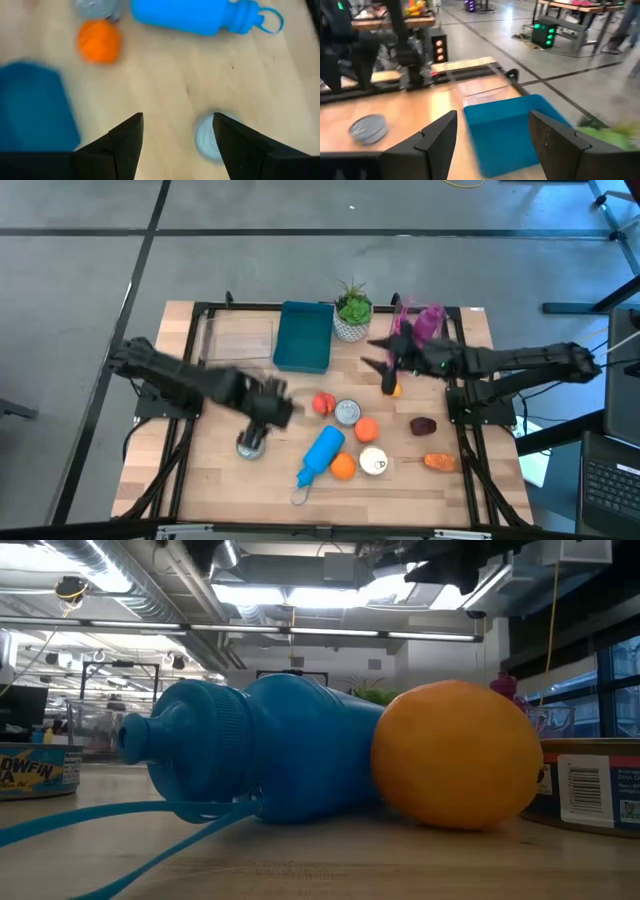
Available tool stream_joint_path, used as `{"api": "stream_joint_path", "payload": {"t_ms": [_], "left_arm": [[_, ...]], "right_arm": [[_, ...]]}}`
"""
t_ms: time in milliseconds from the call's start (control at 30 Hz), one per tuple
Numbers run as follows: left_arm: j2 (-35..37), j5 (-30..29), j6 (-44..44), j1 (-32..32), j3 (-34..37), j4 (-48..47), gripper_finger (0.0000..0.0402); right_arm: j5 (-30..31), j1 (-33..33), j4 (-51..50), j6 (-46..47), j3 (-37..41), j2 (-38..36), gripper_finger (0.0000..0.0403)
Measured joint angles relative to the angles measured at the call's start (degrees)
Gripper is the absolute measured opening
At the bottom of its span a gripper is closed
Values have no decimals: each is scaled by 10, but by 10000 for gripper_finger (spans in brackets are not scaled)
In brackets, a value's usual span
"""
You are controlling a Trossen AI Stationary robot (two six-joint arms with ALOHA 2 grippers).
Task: Pick & Place Food Item
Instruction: Put the blue water bottle into the right transparent bin
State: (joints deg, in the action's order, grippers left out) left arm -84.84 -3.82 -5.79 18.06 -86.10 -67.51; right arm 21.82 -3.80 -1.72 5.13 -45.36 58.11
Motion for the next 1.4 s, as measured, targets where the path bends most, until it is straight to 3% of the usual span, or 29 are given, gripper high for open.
{"api": "stream_joint_path", "payload": {"t_ms": [100, 267, 333, 367, 500, 600, 700, 900, 1100, 1267, 1400], "left_arm": [[0, -90, -10, 79, 83, 114, 216], [-2, -388, -28, 193, 201, 280, 194], [-1, -449, -58, 220, 254, 382, 186], [-1, -452, -68, 228, 279, 439, 184], [-9, -386, -13, 229, 355, 656, 181], [-29, -421, 61, 232, 355, 728, 182], [-40, -401, 146, 232, 327, 728, 182], [-42, -230, 375, 214, 297, 677, 182], [-43, -196, 608, 205, 297, 605, 182], [-54, -134, 720, 169, 297, 658, 182], [-106, -12, 826, 144, 296, 696, 179]], "right_arm": [[54, -40, 0, -5, 0, 11, 229], [129, -76, 0, -10, 0, 13, 223], [138, -86, 0, -3, 0, 13, 223], [139, -90, 0, 1, 0, 13, 223], [151, -108, 0, 18, 0, 13, 223], [166, -122, 0, 30, 0, 13, 223], [185, -136, 0, 34, 0, 13, 223], [223, -159, 0, 33, 0, 13, 223], [277, -160, 0, 25, 0, 13, 222], [313, -160, 0, 33, 0, 13, 222], [313, -160, -1, 33, 0, 13, 222]]}}
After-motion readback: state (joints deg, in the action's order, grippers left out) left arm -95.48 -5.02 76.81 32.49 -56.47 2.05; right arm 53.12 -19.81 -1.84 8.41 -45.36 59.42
